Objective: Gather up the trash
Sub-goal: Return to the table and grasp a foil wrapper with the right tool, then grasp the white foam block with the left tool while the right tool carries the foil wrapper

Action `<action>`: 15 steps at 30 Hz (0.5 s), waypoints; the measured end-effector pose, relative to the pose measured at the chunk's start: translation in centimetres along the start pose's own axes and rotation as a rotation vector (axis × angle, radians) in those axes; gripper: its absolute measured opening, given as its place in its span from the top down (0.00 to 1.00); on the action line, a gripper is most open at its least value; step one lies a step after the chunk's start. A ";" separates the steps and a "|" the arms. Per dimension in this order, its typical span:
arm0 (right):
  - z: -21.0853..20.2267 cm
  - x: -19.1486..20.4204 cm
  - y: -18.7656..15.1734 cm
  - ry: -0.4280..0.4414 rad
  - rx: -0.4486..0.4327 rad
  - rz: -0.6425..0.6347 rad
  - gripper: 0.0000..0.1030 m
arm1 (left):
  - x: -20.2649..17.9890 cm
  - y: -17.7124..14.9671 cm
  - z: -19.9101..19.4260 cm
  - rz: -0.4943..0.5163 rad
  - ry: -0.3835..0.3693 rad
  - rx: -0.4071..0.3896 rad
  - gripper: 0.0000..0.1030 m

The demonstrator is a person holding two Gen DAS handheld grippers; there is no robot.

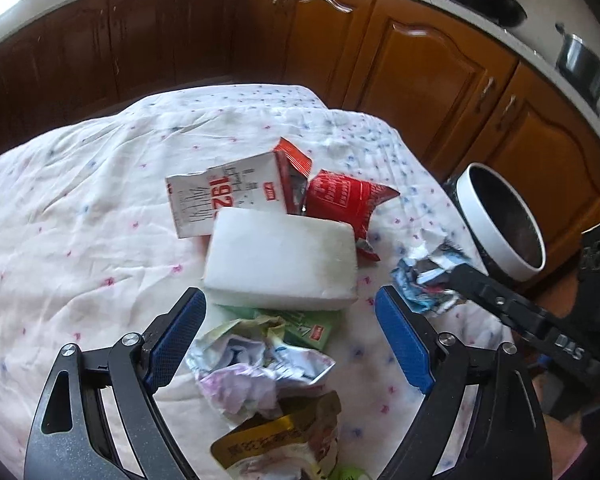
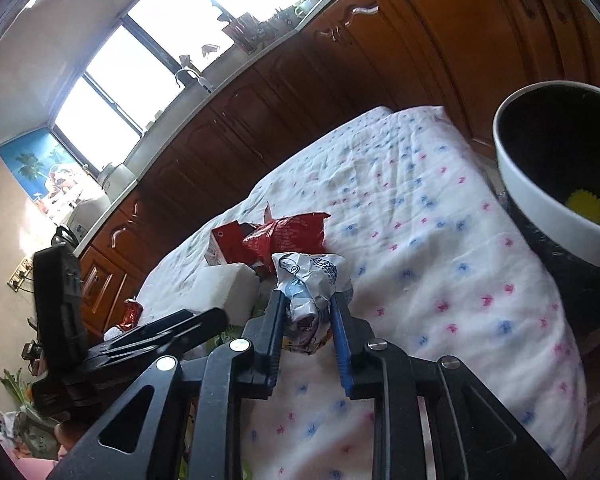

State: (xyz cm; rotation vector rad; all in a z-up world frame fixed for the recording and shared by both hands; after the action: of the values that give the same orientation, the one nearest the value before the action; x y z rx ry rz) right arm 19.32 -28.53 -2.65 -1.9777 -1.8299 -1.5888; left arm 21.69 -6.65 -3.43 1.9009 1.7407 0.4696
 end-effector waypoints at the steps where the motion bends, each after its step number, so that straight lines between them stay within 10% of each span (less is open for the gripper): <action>1: -0.3 0.0 0.0 0.000 -0.006 0.002 0.77 | -0.1 0.0 0.1 0.001 0.009 0.001 0.14; 9: -2.4 -0.5 0.2 -0.004 -0.034 0.003 0.78 | -0.1 0.8 0.6 -0.003 0.067 -0.032 0.28; 11: -3.0 -0.3 0.3 -0.006 -0.047 -0.004 0.78 | 0.0 0.7 0.3 -0.005 0.042 -0.033 0.68; 15: -4.5 -0.1 0.7 -0.017 -0.075 -0.021 0.78 | -0.5 0.4 -0.1 0.007 -0.010 -0.016 0.83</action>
State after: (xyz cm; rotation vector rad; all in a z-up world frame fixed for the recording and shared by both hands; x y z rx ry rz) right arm 17.00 -31.52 -0.18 -2.0150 -1.8298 -1.6750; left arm 21.90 -7.16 -3.10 1.8959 1.7193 0.4752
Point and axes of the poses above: each gripper's, at about its wrist camera, not at the fingertips, and z roughly the way its jaws point, x to its left, y to its top, the point moved 3 cm from there along z, roughly the way its jaws point, and after that the axes turned 5 degrees about y, right-handed, at the moved point
